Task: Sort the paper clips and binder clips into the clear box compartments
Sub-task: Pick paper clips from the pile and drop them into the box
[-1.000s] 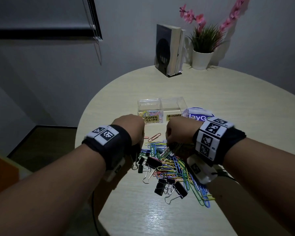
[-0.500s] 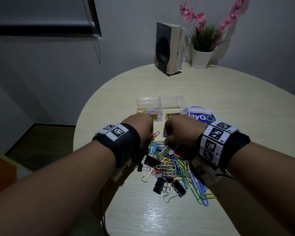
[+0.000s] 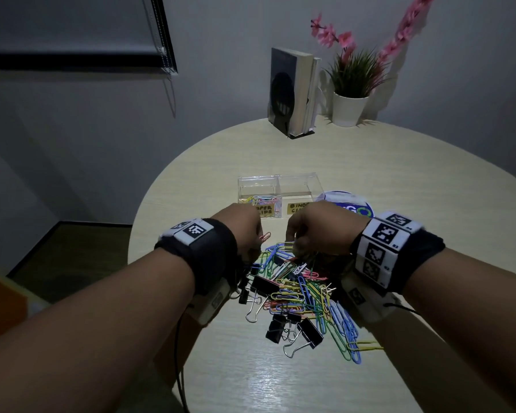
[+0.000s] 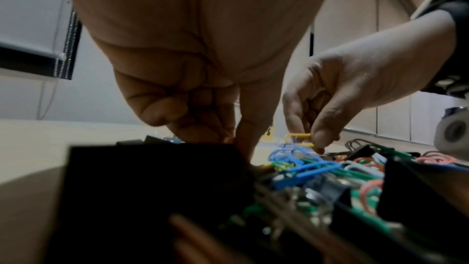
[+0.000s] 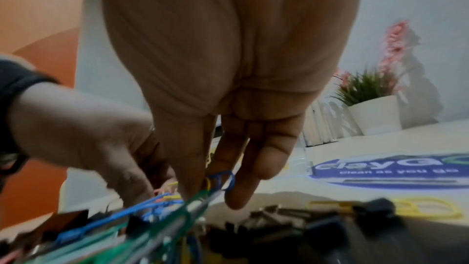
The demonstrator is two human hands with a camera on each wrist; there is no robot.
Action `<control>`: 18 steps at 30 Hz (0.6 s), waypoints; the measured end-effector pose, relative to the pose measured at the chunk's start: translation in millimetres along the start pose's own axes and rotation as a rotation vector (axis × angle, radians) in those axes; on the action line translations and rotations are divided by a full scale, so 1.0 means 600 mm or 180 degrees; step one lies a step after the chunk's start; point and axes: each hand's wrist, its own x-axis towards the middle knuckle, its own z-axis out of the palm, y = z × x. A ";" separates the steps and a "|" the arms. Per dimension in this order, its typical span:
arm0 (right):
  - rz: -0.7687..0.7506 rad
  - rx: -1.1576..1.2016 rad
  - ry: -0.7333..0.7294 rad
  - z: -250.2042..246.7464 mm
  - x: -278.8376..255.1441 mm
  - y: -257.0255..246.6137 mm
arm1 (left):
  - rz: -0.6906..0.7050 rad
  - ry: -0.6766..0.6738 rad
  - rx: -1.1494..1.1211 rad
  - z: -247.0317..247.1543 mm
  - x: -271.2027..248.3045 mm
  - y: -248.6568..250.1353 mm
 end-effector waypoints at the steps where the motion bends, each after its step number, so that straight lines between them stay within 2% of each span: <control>1: 0.0055 0.0152 0.0027 -0.006 0.000 0.003 | 0.0009 0.0010 -0.0046 -0.002 -0.001 -0.004; 5: 0.0195 0.0780 0.0134 -0.035 0.006 0.019 | -0.0041 0.0319 -0.0322 -0.019 -0.008 -0.023; 12: 0.0212 0.1524 0.0716 -0.106 0.029 0.008 | -0.0096 0.0958 -0.1675 -0.088 0.005 -0.061; 15: 0.0235 0.1731 0.0973 -0.118 0.050 -0.005 | -0.0199 0.1241 -0.1848 -0.101 0.022 -0.065; 18: 0.0280 0.1709 0.1093 -0.114 0.077 -0.016 | -0.0305 0.1245 -0.1756 -0.100 0.040 -0.057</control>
